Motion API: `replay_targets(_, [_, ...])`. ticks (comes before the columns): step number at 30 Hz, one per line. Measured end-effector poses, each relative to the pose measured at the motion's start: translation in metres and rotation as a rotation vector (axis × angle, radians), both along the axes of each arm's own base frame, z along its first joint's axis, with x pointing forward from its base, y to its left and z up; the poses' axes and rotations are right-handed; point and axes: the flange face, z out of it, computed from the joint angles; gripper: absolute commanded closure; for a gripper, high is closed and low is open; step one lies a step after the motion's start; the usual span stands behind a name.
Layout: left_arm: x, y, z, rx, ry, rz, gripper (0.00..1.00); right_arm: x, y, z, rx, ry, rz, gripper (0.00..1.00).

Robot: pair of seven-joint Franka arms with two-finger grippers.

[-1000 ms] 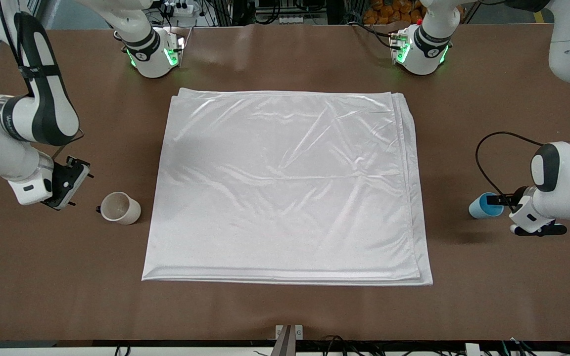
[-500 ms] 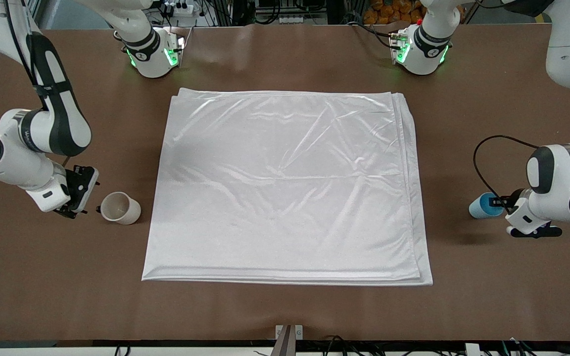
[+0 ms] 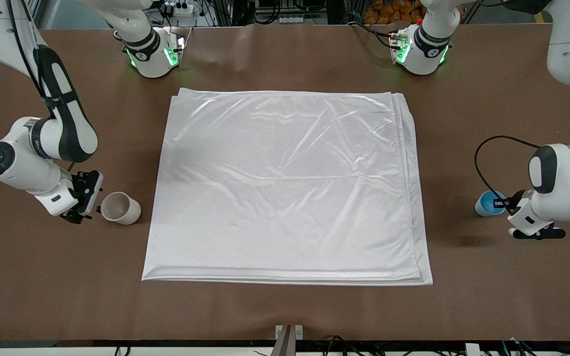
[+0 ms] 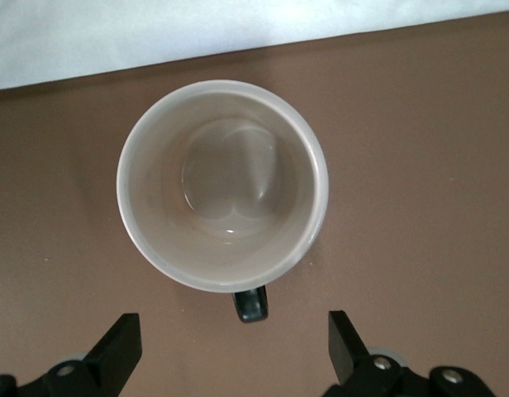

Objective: Place blue cup into white mug on cloth

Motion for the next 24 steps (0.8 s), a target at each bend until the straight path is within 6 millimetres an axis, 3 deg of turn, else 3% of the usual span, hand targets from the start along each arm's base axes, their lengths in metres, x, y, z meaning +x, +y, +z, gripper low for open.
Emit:
replay_targets(4, [0.002, 0.001, 0.005, 0.002, -0.01, 0.0, 1.0, -0.001, 0.0, -0.01, 0.0, 0.011, 0.035, 0.0])
replay_targets(12, [0.005, -0.012, 0.038, -0.003, -0.027, -0.011, 1.0, -0.004, -0.004, -0.033, 0.002, 0.04, 0.088, 0.0])
replay_targets(14, [0.005, -0.018, 0.048, -0.01, -0.027, -0.012, 1.0, -0.004, -0.006, -0.038, 0.002, 0.04, 0.096, 0.09])
replay_targets(24, [0.004, -0.036, 0.088, -0.032, -0.039, -0.016, 1.0, -0.003, -0.005, -0.042, 0.002, 0.038, 0.112, 0.74])
